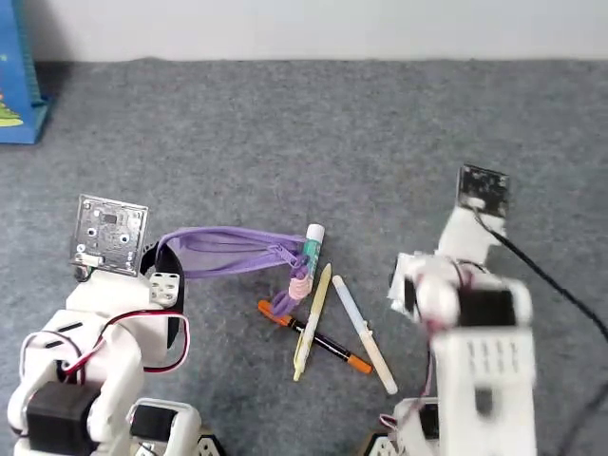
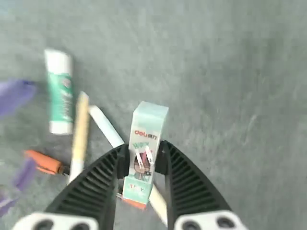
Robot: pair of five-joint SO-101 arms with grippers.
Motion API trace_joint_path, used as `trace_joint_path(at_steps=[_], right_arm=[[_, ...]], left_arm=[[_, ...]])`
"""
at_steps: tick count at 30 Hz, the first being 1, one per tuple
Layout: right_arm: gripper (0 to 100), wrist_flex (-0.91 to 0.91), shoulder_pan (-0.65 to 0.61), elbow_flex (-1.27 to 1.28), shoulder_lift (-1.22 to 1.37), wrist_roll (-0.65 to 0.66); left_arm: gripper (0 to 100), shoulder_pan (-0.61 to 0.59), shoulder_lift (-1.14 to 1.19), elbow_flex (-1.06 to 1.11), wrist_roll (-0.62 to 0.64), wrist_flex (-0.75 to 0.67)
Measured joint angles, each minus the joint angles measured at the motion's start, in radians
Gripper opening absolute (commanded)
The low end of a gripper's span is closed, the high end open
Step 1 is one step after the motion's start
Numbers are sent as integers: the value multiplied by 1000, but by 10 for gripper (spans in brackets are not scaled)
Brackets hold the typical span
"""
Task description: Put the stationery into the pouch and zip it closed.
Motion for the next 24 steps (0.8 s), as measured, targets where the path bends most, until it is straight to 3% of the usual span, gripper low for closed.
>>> trace_joint_path(at_steps=[5, 10, 24], right_arm=[[8, 0, -100, 0, -262, 74], [8, -17, -242, 0, -328, 81], [8, -361, -651, 0, -491, 83]], left_arm=[[12, 0, 0, 0, 21, 0], [12, 0, 0, 0, 34, 0], [12, 0, 0, 8, 34, 0]])
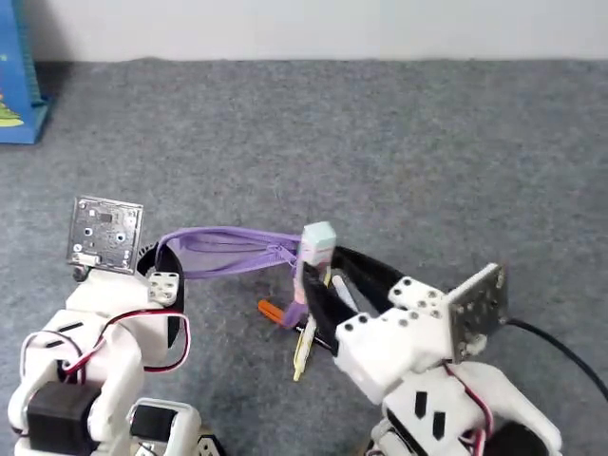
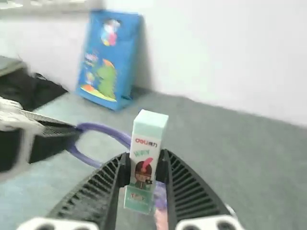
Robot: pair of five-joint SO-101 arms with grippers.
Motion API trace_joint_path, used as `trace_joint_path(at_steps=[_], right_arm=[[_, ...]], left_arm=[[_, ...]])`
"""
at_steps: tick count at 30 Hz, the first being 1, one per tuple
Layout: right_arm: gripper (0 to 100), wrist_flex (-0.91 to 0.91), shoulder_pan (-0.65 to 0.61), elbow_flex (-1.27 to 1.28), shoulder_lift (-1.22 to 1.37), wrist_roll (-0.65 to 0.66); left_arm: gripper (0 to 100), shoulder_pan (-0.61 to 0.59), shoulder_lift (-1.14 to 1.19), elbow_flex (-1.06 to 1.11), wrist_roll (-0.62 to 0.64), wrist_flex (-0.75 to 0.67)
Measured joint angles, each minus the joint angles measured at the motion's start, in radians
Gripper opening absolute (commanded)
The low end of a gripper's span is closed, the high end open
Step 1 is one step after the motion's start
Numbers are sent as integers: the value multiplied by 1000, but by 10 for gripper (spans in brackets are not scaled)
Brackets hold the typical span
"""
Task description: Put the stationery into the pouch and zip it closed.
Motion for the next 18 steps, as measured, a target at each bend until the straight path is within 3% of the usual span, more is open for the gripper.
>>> trace_joint_path(at_steps=[5, 13, 18], right_arm=[[8, -189, -46, 77, 17, 21], [8, -571, -141, 350, 63, 180], [8, -697, -150, 437, 64, 216]], left_arm=[[12, 0, 0, 0, 0, -6], [12, 0, 0, 3, 0, -9], [12, 0, 0, 5, 0, -9]])
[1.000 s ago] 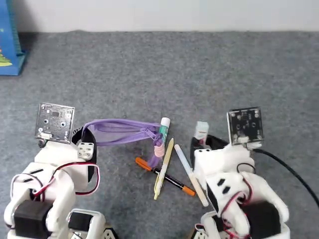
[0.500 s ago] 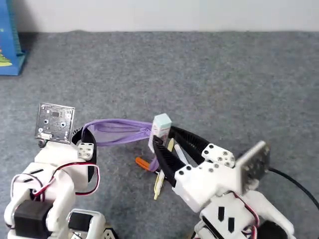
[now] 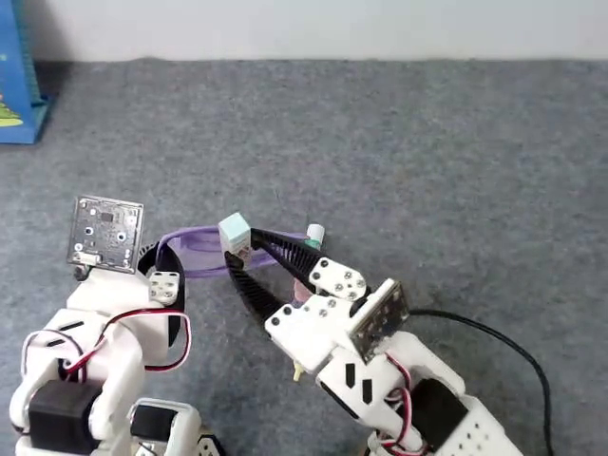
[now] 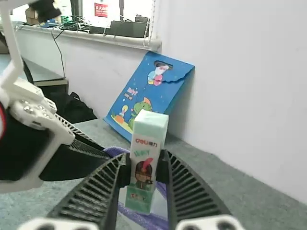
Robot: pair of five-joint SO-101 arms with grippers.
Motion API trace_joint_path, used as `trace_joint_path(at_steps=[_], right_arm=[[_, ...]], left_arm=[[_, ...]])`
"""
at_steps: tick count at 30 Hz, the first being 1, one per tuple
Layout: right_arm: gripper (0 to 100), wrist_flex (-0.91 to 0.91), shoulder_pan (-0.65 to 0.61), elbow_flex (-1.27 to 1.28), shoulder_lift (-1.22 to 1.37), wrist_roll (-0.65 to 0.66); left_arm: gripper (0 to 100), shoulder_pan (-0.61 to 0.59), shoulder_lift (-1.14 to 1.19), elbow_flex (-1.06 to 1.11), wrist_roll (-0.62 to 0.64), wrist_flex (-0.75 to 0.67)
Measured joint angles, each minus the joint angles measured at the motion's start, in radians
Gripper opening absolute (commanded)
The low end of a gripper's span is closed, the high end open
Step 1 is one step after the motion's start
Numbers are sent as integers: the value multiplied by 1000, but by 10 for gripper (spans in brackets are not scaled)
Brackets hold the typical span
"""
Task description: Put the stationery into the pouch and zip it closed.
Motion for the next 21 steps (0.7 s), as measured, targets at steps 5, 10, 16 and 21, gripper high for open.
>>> trace_joint_path(at_steps=[5, 10, 16, 21], right_arm=[[8, -68, 0, 66, 0, 0], [8, -175, 0, 153, 0, 0], [8, -307, 21, 203, 0, 0], [13, -324, 55, 262, 0, 0]], left_arm=[[12, 0, 0, 0, 0, 0], [12, 0, 0, 5, 0, 0], [12, 0, 0, 14, 0, 3], [12, 2, 0, 18, 0, 3]])
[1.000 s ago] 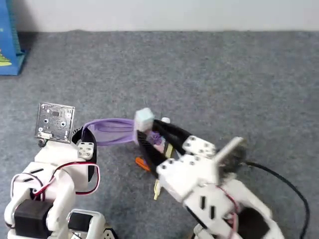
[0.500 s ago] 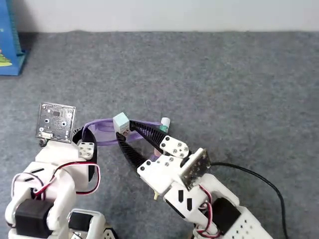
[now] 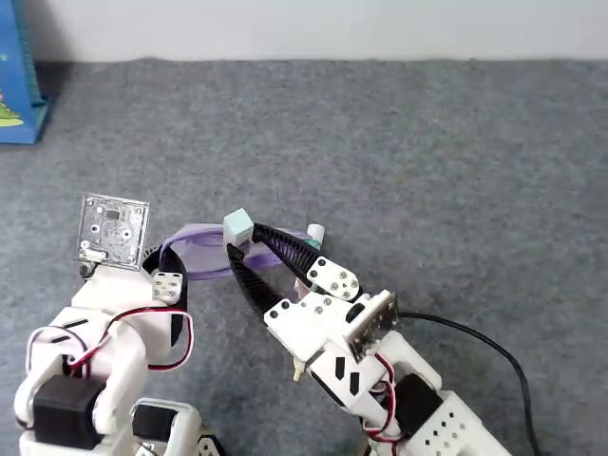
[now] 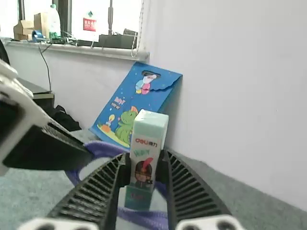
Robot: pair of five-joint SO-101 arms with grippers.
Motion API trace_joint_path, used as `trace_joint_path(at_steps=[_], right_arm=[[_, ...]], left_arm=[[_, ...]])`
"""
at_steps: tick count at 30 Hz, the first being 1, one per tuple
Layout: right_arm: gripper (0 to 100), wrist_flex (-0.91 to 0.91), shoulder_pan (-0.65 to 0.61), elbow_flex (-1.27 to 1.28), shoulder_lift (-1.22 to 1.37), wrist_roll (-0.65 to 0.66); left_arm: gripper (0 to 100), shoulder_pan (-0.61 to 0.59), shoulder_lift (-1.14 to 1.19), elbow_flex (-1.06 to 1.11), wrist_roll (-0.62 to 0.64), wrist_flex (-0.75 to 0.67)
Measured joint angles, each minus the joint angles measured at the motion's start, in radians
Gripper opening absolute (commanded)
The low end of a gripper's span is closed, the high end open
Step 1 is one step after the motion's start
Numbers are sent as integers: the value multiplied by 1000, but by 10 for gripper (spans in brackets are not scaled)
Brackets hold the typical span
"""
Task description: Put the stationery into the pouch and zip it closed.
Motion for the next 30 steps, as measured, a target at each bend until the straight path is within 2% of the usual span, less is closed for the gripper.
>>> trace_joint_path(at_steps=[5, 12, 20, 25, 30], right_arm=[[139, -2, 2, 46, -8, 3], [117, 8, 2, 49, -11, 3], [116, 176, 11, -87, -5, 2], [116, 264, 20, -138, -112, 0], [112, 430, 44, -170, -272, -18]], left_arm=[[12, 0, 0, 2, 0, 0], [12, 6, 0, 3, 0, 0], [12, 2, 0, 3, 0, 3], [12, 2, 0, 3, 0, 6], [12, 2, 3, 5, 0, 8]])
